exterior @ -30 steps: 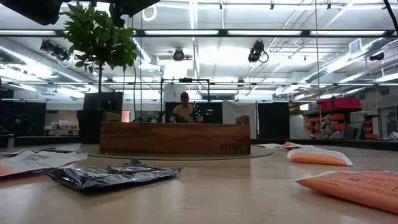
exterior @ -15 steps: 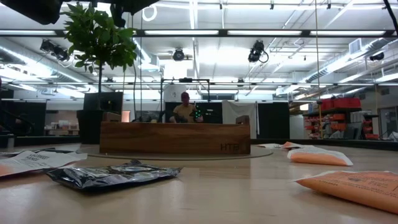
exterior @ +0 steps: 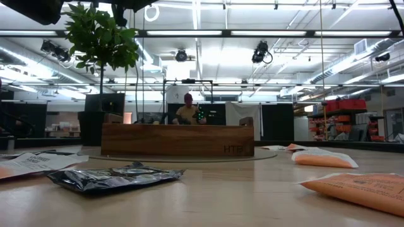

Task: Pick & Place Tea
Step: Put the right yellow tea bag into the left section of the wooden organizer

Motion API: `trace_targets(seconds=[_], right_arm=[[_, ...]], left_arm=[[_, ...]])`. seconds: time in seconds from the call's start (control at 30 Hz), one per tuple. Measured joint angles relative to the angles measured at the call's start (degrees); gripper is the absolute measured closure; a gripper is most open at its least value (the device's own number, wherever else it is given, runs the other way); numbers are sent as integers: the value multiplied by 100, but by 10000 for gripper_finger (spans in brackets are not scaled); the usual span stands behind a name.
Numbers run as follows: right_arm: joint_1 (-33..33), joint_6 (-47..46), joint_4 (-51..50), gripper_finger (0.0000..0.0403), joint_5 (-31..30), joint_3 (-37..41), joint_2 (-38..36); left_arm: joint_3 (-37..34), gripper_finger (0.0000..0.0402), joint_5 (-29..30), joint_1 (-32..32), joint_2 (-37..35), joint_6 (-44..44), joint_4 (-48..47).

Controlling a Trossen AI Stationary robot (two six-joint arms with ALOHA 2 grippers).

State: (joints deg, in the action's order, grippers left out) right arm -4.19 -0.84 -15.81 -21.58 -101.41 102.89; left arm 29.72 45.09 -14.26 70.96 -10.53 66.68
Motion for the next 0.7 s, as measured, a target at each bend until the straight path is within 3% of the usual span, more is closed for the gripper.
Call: trace_targets(seconds=[0.33, 0.7], right_arm=[[0, 292, -329, 334, 17, 0, 0], [-15, 799, -641, 212, 21, -1, -274]], left_arm=[[4, 399, 142, -98, 0, -74, -410], [4, 399, 578, -410, -9, -339, -599]])
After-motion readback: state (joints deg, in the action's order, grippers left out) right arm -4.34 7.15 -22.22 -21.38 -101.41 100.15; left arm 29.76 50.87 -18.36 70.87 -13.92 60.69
